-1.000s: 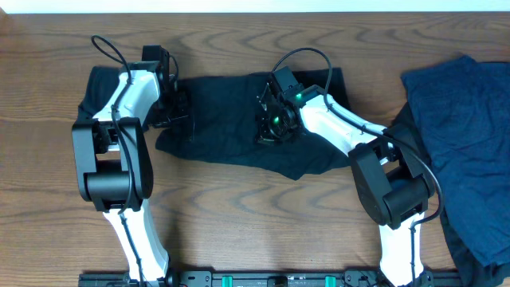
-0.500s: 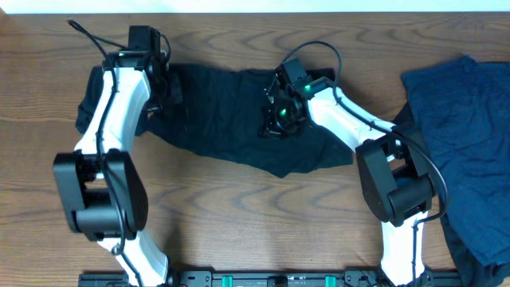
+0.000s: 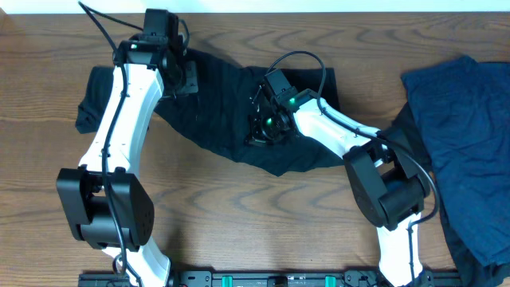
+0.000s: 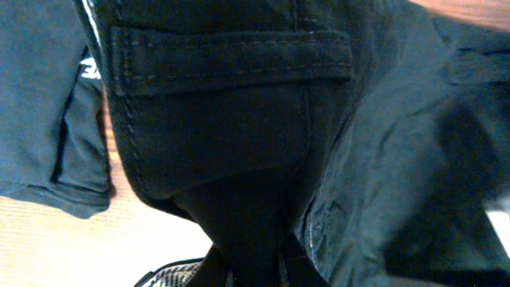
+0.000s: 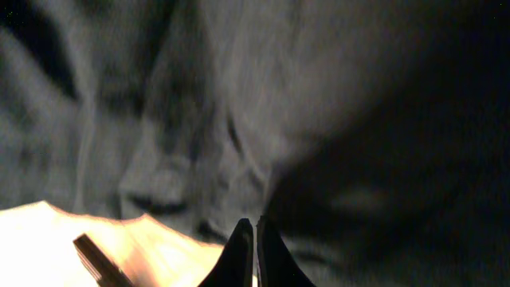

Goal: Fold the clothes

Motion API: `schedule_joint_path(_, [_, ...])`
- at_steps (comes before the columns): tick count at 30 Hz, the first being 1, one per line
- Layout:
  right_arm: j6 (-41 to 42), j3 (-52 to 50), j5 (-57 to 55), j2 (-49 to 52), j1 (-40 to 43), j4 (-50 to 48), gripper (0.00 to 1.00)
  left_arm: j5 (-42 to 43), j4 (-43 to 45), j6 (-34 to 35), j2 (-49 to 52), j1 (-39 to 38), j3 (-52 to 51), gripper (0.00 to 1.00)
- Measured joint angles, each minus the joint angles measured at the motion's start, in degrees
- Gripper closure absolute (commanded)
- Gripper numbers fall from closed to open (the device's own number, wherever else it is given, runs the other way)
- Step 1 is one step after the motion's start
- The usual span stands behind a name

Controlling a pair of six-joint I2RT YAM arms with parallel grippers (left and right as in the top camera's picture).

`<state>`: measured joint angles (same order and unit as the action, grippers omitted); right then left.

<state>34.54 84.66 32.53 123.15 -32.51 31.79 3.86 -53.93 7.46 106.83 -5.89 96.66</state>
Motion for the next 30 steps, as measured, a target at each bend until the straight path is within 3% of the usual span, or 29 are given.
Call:
schedule_joint_path(14, [2.97,0.66,9.33,5.18,1.38,-4.61,0.99,0.00,-8.41,0.00,-0.02,-1.14,6.03,0.94])
schedule_joint_path(23, [2.64,5.77,6.99,0.63,10.43,-5.75,0.96,-0.04,-10.21,0.00,-0.02,-1.57,6.80,0.94])
schedule_joint_path(30, [2.67,6.25,4.22,0.52,10.73,-7.26,0.96,-0.26,-10.14,0.02,-0.02,-4.31,6.99,0.94])
